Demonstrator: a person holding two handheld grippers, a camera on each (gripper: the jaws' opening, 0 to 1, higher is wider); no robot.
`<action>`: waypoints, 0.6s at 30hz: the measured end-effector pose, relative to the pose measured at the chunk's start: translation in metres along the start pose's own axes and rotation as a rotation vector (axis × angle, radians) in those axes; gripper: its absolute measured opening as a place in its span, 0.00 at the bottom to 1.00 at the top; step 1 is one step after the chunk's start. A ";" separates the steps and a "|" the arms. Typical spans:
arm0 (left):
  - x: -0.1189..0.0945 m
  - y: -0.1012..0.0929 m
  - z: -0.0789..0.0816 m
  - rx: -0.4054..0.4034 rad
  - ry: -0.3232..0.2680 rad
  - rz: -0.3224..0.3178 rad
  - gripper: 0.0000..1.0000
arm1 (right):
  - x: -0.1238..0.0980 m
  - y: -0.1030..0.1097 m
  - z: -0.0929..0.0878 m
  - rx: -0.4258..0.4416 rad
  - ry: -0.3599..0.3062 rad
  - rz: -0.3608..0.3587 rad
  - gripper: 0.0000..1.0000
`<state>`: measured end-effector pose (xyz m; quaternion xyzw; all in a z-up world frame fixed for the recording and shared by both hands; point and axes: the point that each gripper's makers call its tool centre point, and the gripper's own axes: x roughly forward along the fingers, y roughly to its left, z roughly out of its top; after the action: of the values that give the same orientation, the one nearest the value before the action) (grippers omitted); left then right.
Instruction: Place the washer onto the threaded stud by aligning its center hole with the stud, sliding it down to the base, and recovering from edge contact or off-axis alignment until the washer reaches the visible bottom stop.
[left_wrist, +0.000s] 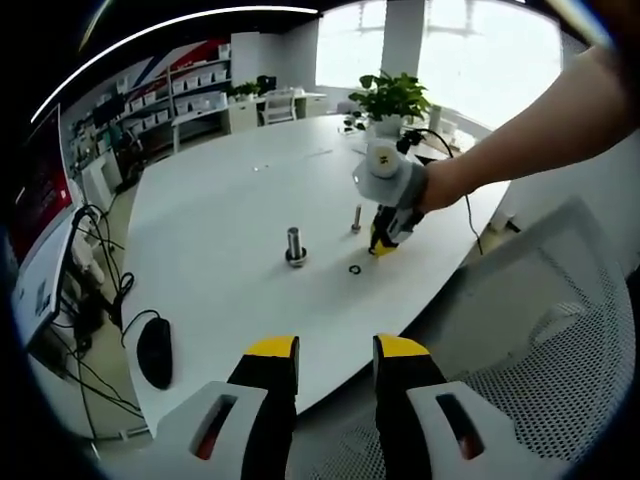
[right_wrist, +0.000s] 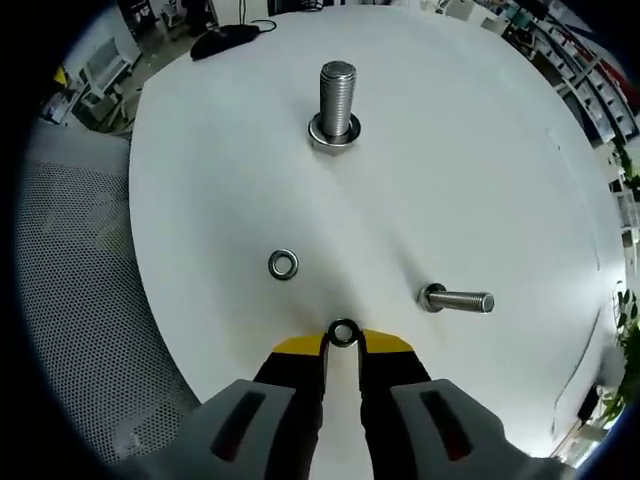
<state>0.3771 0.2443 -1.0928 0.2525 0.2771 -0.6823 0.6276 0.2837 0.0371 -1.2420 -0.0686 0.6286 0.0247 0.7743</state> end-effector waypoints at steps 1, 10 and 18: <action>0.000 0.000 0.000 0.001 -0.001 0.000 0.28 | 0.000 0.000 0.000 0.009 -0.010 -0.004 0.14; -0.001 0.000 -0.002 0.010 0.001 0.004 0.28 | -0.005 0.009 -0.005 0.064 -0.077 -0.001 0.14; -0.002 0.000 -0.002 0.014 0.006 0.004 0.28 | -0.014 0.006 -0.017 0.097 -0.085 -0.004 0.14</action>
<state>0.3773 0.2468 -1.0927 0.2593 0.2736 -0.6823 0.6264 0.2634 0.0411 -1.2326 -0.0313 0.5956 -0.0046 0.8026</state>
